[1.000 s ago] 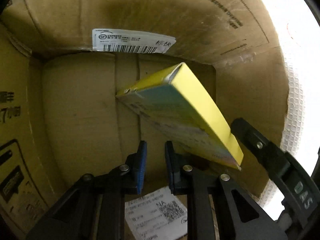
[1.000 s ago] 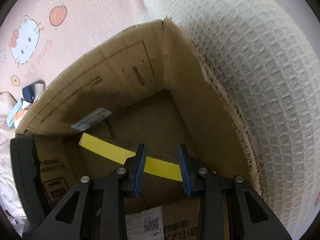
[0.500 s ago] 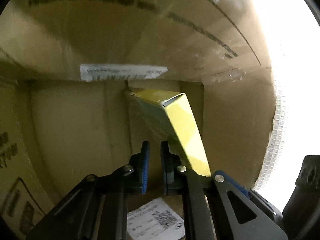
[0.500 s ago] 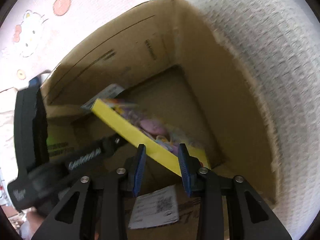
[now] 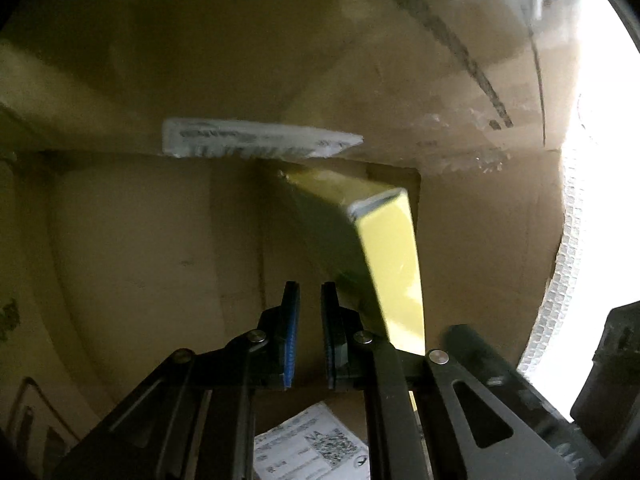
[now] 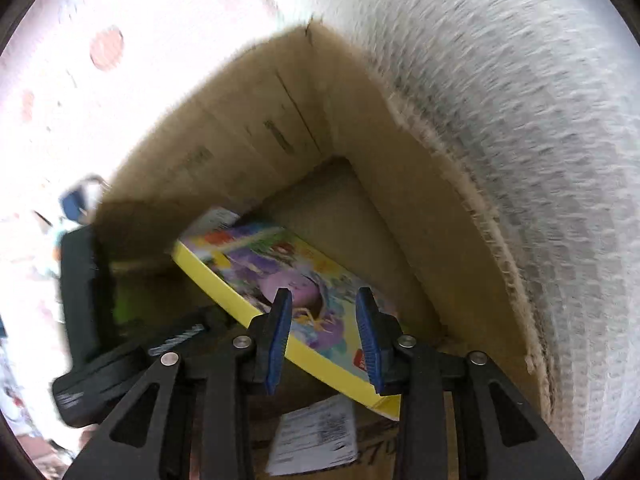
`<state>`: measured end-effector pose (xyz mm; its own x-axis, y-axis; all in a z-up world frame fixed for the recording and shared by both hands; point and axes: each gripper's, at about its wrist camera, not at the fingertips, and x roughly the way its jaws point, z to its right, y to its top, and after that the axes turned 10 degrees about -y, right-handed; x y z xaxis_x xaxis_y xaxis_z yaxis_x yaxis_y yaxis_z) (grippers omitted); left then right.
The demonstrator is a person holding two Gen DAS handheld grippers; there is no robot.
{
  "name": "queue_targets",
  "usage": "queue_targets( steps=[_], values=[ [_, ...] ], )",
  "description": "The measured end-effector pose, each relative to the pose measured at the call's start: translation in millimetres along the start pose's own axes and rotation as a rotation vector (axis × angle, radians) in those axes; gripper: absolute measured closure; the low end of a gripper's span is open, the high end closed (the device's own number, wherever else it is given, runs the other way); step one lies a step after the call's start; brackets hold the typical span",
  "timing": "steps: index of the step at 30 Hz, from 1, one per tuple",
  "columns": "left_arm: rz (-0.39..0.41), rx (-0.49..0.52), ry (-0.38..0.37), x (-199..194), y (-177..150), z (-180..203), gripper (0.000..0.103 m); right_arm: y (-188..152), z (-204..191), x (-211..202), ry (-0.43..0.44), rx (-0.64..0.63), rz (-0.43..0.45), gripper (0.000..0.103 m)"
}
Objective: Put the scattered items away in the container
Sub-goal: 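Lower the crayon box into the cardboard box with the left tool, then open the left tool and set the crayon box against the box wall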
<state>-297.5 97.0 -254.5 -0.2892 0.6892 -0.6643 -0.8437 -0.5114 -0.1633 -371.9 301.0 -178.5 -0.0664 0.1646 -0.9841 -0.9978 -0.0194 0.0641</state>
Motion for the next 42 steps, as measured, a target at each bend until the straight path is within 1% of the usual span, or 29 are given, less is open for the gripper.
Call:
queue_targets(
  steps=[2,4,7,9,10,12,14,15,17,19,21,22,27,29,31,33,34,36,38,39,40,41,42],
  values=[
    [-0.007,0.007,0.010,4,-4,4,0.101,-1,-5,10,-0.006,-0.018,-0.024,0.073],
    [-0.018,0.018,-0.003,6,-5,8,0.102,-3,-5,12,-0.033,-0.013,-0.019,0.073],
    [-0.040,0.016,-0.031,10,-4,13,0.103,-4,-1,8,-0.030,0.007,-0.019,0.073],
    [-0.056,0.043,-0.021,14,-6,21,0.103,-6,1,3,-0.018,0.012,-0.021,0.073],
    [-0.060,0.070,-0.014,16,-8,27,0.103,-8,2,0,0.003,0.014,-0.023,0.073],
    [-0.087,0.086,-0.047,22,-10,36,0.103,-10,3,-2,0.050,0.014,-0.037,0.077],
    [-0.110,0.090,-0.053,30,-10,43,0.103,-10,3,-2,0.003,0.022,-0.022,0.076],
    [-0.118,0.098,-0.047,33,-10,46,0.103,-10,5,-3,-0.006,0.038,-0.013,0.076],
    [-0.132,0.109,-0.034,39,-11,49,0.103,-9,10,-2,0.022,0.066,-0.023,0.076],
    [-0.130,0.082,-0.042,41,-13,48,0.103,-13,6,4,0.052,0.092,-0.040,0.076],
    [-0.132,0.057,-0.065,42,-16,48,0.103,-17,2,6,0.037,0.076,-0.034,0.076],
    [-0.133,0.065,-0.067,42,-18,50,0.103,-18,-1,5,0.027,0.070,-0.029,0.077],
    [-0.155,0.178,-0.045,50,-28,78,0.103,-26,-8,-1,-0.040,0.077,-0.012,0.077],
    [-0.167,0.226,-0.035,55,-30,88,0.103,-28,-7,-5,-0.053,0.088,-0.007,0.077],
    [-0.185,0.227,-0.039,60,-29,91,0.103,-27,-7,-5,-0.050,0.088,-0.013,0.077],
    [-0.205,0.205,-0.044,64,-27,90,0.103,-25,-5,0,-0.034,0.112,-0.032,0.077],
    [-0.201,0.194,-0.035,63,-26,89,0.103,-24,-4,5,-0.016,0.127,-0.046,0.078],
    [-0.168,0.161,-0.001,55,-25,86,0.103,-26,-4,11,0.014,0.150,-0.064,0.080],
    [-0.152,0.145,0.064,48,-27,86,0.103,-29,-9,17,0.049,0.158,-0.085,0.081],
    [-0.132,0.132,0.096,43,-30,85,0.103,-31,-12,20,0.072,0.164,-0.102,0.081],
    [-0.115,0.122,0.105,40,-31,86,0.103,-33,-16,24,0.102,0.165,-0.114,0.081],
    [-0.089,0.104,0.095,35,-32,85,0.094,-34,-22,27,0.113,0.160,-0.123,0.081],
    [-0.076,0.086,0.061,33,-33,84,0.086,-35,-28,30,0.103,0.157,-0.131,0.081]
  ],
)
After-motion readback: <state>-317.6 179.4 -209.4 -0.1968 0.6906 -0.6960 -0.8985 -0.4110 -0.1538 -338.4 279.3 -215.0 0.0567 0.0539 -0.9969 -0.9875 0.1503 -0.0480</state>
